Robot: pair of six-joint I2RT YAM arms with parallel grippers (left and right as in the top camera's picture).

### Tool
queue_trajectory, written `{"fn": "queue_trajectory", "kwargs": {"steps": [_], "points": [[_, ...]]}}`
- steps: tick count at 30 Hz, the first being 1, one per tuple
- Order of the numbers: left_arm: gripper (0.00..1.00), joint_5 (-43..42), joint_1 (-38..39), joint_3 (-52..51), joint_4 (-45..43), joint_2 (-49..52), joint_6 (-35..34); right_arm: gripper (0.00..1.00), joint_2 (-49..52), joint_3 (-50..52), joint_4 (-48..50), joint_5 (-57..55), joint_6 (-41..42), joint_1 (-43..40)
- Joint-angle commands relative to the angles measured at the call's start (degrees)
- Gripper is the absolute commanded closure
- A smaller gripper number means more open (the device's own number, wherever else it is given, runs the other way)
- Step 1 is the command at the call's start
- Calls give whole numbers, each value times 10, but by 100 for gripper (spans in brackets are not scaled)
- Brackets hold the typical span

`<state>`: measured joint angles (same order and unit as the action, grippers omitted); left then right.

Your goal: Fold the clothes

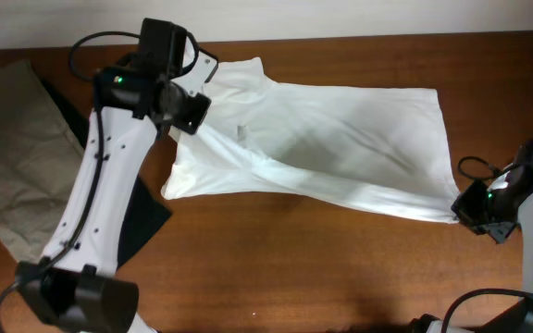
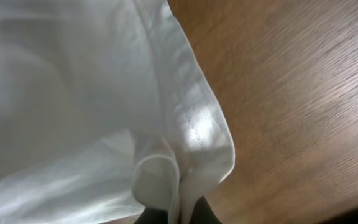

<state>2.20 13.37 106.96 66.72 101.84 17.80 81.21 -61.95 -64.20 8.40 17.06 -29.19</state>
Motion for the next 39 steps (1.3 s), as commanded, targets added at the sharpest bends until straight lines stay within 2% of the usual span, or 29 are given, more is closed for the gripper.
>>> {"fn": "queue_trajectory", "kwargs": {"steps": [1,7,8,14,16,17,18,19,20,21,23,24,25,27,28,31,35,37,39], "points": [[100,6,-4,11,51,-19,-16,96,-7,-23,1,-18,-5,2],[100,-20,-4,11,95,-19,-21,96,10,-9,10,14,-20,3],[100,-20,-4,11,97,-19,-21,96,26,-9,23,50,-36,3],[100,-26,-4,-12,101,-18,-21,96,131,-8,-20,45,-39,3],[100,-22,-4,-12,100,-18,-21,91,146,-8,-14,50,-90,3],[100,-22,-4,-12,99,-18,-21,96,146,-8,-14,51,-98,3],[100,-22,-4,-12,97,-18,-21,95,146,-8,-11,52,-106,3],[100,-22,-4,-12,96,-18,-21,77,146,-8,-8,54,-111,3],[100,-22,-4,-12,96,-18,-21,66,147,-8,-5,61,-111,4],[100,-22,-4,-12,96,-18,-21,88,148,-3,5,64,-111,8],[100,-22,-4,-12,97,-18,-21,96,148,18,19,64,-110,16],[100,-22,-4,-12,97,-18,-21,96,148,21,21,57,-110,15],[100,-22,-4,-12,97,-18,-21,92,148,21,23,23,-104,14],[100,-22,-4,-12,94,-18,-21,73,148,21,23,-5,-57,10],[100,-22,-4,-12,91,-18,-21,69,148,21,23,-8,-39,10],[100,-22,-4,-12,80,-18,-21,62,148,21,28,-16,34,9],[100,-24,-4,-12,70,-18,-21,56,148,24,52,-64,45,-3],[99,-24,-4,-12,68,-18,-21,47,149,47,95,-84,45,-2],[99,-24,-4,-12,68,-18,-21,47,154,101,157,-36,44,-2]]}}
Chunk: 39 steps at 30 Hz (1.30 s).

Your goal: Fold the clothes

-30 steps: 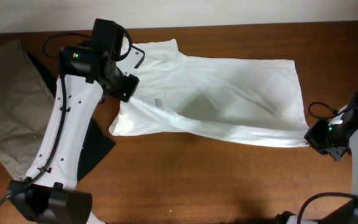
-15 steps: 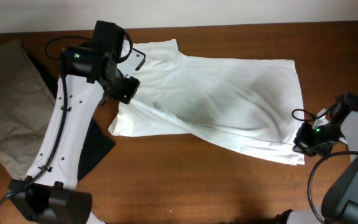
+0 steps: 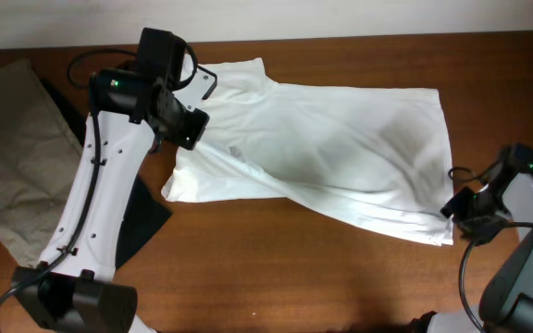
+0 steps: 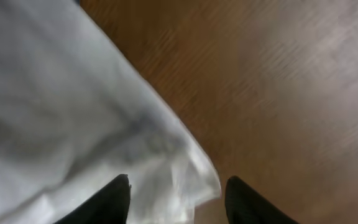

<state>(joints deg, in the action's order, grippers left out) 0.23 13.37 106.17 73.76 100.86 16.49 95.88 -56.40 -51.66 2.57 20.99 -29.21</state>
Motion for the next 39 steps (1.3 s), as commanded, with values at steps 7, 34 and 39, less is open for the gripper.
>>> {"fn": "queue_trajectory", "kwargs": {"steps": [7,34,39], "points": [[99,-5,-4,-4,-2,-8,-8,55,-5,43,35,80,-58,-1],[100,74,-12,-4,13,-9,-8,96,-81,-97,-101,32,-60,-1],[100,92,-21,-3,13,-18,-8,96,-81,-96,-107,102,-111,-1]]}}
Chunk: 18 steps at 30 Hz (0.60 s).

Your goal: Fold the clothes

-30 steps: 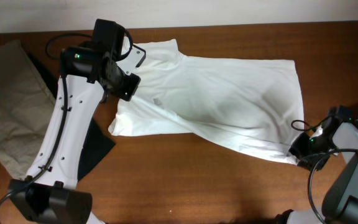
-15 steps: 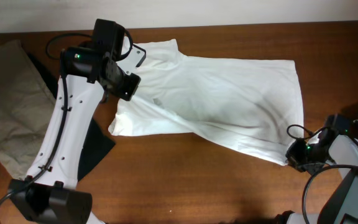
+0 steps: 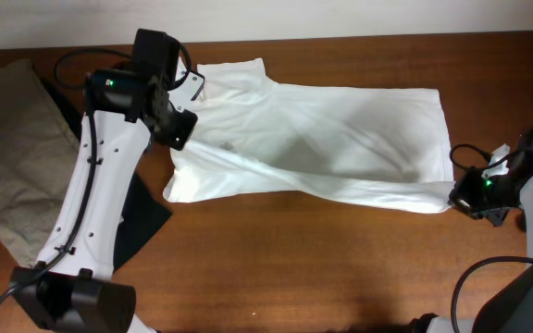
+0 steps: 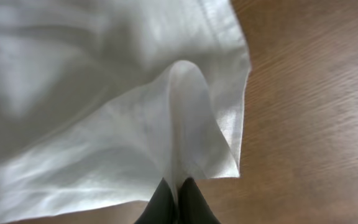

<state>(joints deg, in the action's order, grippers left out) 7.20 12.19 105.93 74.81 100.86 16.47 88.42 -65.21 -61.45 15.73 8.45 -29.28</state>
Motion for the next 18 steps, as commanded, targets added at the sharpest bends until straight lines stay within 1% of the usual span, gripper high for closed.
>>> {"fn": "queue_trajectory", "kwargs": {"steps": [1,2,4,6,7,8,9,11,12,16,17,18], "points": [[100,36,-16,-1,-3,-32,-17,96,-6,-8,-14,-38,15,0],[100,38,-21,-1,-9,-42,-21,96,-6,-8,-16,-29,13,0],[100,35,-24,-1,-10,-56,-21,96,-6,-8,-44,1,-23,0],[100,0,-22,-1,12,-54,-21,96,-6,-8,-45,2,-22,0],[100,-15,-22,-2,9,-52,-21,96,-6,-8,-34,4,-20,0],[100,-31,-21,-2,3,-47,-20,96,-6,-8,-13,11,-14,0],[100,-45,-21,-9,-17,-32,-20,96,-6,-8,28,35,6,0],[100,-45,-21,-32,-47,-5,-18,96,-3,-8,70,47,38,1],[100,-61,-21,-57,-79,22,-17,96,3,-8,92,47,57,2],[100,-60,-20,-67,-144,106,-14,96,52,-7,207,53,91,47],[100,-60,-20,-67,-165,123,-12,96,68,-7,246,52,113,62],[100,-60,-20,-67,-184,139,-12,95,78,-7,262,48,120,68]]}}
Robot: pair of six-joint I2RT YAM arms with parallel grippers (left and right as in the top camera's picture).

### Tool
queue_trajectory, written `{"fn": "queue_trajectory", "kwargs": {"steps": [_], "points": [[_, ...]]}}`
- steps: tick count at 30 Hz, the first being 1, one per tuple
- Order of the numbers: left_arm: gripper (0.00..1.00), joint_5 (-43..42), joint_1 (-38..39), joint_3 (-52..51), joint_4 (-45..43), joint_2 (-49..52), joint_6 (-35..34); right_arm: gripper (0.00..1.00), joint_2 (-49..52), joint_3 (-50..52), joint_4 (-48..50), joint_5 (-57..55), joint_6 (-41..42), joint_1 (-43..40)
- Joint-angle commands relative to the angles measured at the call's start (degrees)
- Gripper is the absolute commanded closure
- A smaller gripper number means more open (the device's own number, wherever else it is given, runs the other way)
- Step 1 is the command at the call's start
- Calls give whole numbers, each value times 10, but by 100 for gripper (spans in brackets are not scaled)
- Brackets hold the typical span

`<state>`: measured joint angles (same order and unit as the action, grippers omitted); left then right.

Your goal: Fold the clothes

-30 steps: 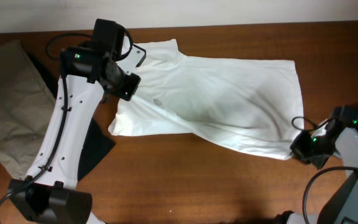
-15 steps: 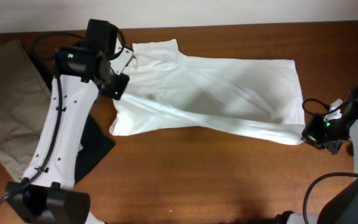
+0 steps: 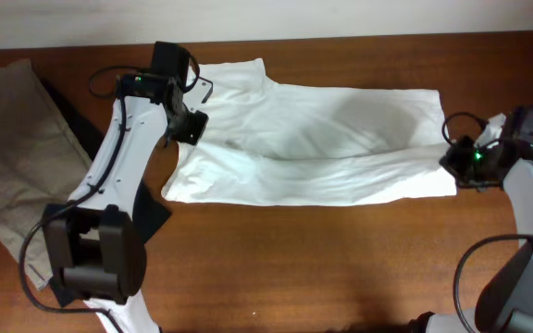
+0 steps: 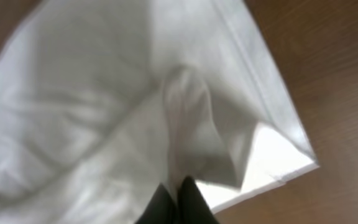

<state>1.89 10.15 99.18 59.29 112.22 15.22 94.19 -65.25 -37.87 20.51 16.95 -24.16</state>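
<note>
A white shirt [image 3: 322, 139] lies spread across the brown table [image 3: 340, 268], its front edge folded into a long straight band. My left gripper [image 3: 187, 128] sits on the shirt's left end, where the cloth draws up to it; its fingers are under the wrist, shut on the fabric as far as the taut ridge tells. My right gripper [image 3: 449, 159] is at the shirt's right edge. In the right wrist view it [image 4: 178, 190] is shut on a raised pinch of the white shirt [image 4: 104, 112], the hem corner hanging free to the right.
A crumpled khaki garment [image 3: 7, 157] lies at the far left, partly on a dark cloth [image 3: 146, 217] that runs under my left arm. Bare wood shows along the table's front, and the table's far edge runs just behind the shirt.
My right gripper, still shut on the shirt, now sits farther back and a little left. The shirt's front right corner has come with it, and the front edge lies straighter.
At first my right gripper was shut on the shirt's front right corner, with my left at the shirt's left end. Then it stood open with that corner lying between its fingers. Later it was shut on a pinch again, and now holds it farther back.
</note>
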Motion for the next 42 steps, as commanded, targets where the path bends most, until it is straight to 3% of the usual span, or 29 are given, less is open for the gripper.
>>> {"fn": "queue_trajectory", "kwargs": {"steps": [1,2,3,4,5,7,10,13,16,19,20,21,23,24,25,26,27,32,34,36,37,39,42], "points": [[100,-7,2,1,-46,36,1,95,28,-7,41,-5,35,17],[96,-7,2,1,-67,43,4,80,33,-7,59,-25,35,16],[70,-4,2,2,-85,43,8,60,32,-7,62,-45,35,15],[56,7,2,9,-83,43,7,53,32,-7,51,-47,23,12],[42,22,2,19,-69,41,7,48,32,-7,25,-48,7,1],[25,35,-1,23,-28,34,7,42,33,-7,-45,-97,-2,-43],[15,35,-10,22,64,35,2,48,34,5,-120,-98,-24,-69],[15,22,-42,-24,103,44,-56,42,36,70,-44,-70,-30,-35],[16,-30,-73,-105,46,50,-56,35,37,122,39,-73,-30,-13],[22,-32,-81,-160,-18,50,-56,49,37,139,89,-72,-30,-13],[30,-33,-81,-176,-38,50,-56,53,37,139,94,-72,-30,-13],[30,-32,-81,-181,-44,50,-55,53,37,139,96,-72,-30,-13],[48,-32,-81,-192,-63,51,-55,72,37,139,98,-73,-30,-13],[61,-32,-81,-194,-68,51,-55,87,37,139,95,-80,-30,-13],[86,-19,-83,-194,-70,51,-55,96,36,138,79,-105,-30,-16],[97,-8,-89,-194,-70,51,-55,96,35,131,60,-111,-30,-25],[100,-6,-103,-190,-61,51,-55,96,22,107,11,-110,-30,-49],[100,-25,-146,-124,2,50,-53,96,-29,72,-129,-138,-19,-85],[98,-21,-146,-111,13,50,-53,91,-29,72,-148,-165,-17,-85],[44,-22,-146,-107,31,50,-53,66,-29,72,-146,-162,-17,-85],[36,-28,-146,-105,36,50,-53,58,-29,72,-134,-120,-28,-85],[34,-70,-146,-89,35,50,-52,55,-29,72,-89,9,-103,-83],[33,-170,-137,-63,16,50,-14,54,-19,72,-26,36,-123,-43]]}}
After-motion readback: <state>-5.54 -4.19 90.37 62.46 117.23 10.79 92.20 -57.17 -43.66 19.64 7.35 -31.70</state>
